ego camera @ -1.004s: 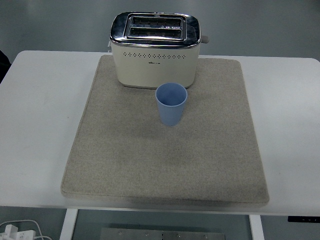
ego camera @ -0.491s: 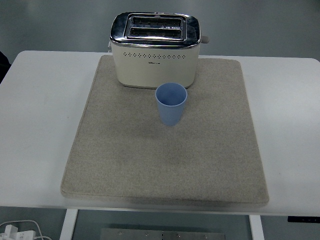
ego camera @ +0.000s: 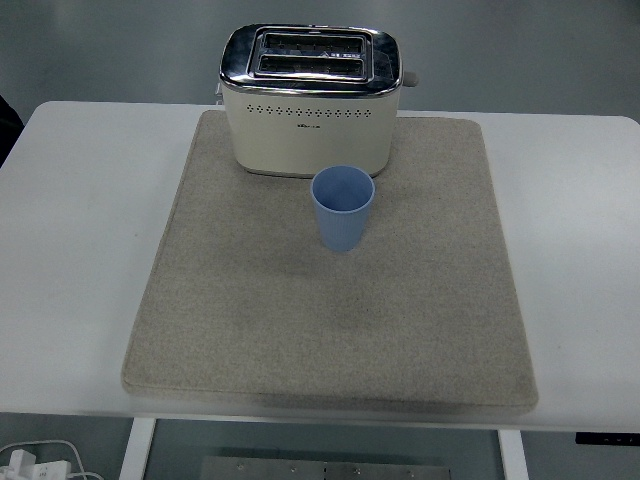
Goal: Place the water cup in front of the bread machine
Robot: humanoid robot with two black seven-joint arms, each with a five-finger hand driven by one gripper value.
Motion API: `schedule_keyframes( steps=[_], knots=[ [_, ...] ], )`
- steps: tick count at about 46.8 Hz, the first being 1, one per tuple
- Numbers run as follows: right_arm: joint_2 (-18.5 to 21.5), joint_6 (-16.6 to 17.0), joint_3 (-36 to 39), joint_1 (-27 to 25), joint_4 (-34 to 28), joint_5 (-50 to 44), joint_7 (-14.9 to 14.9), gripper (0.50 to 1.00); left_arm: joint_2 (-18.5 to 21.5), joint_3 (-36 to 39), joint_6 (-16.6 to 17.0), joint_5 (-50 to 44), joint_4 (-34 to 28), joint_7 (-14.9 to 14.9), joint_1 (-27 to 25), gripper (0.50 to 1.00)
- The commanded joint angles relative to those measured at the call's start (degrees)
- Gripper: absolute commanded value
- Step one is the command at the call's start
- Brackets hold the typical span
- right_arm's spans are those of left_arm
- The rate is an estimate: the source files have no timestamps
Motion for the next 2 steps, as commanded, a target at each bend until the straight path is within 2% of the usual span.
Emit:
schedule_keyframes(
  steps=[1, 2],
  knots=[
    [0.38, 0.0, 0.38, 0.95, 0.01, 0.01, 0.0, 0.926, 0.0, 0.0, 0.0, 0.01, 0.0, 0.0, 0.01, 1.0],
    [0.38, 0.0, 0.38, 1.21, 0.01, 0.01, 0.0, 0.924, 0.0, 0.0, 0.0, -0.08, 0.0, 0.0, 0.01, 1.0]
  ],
)
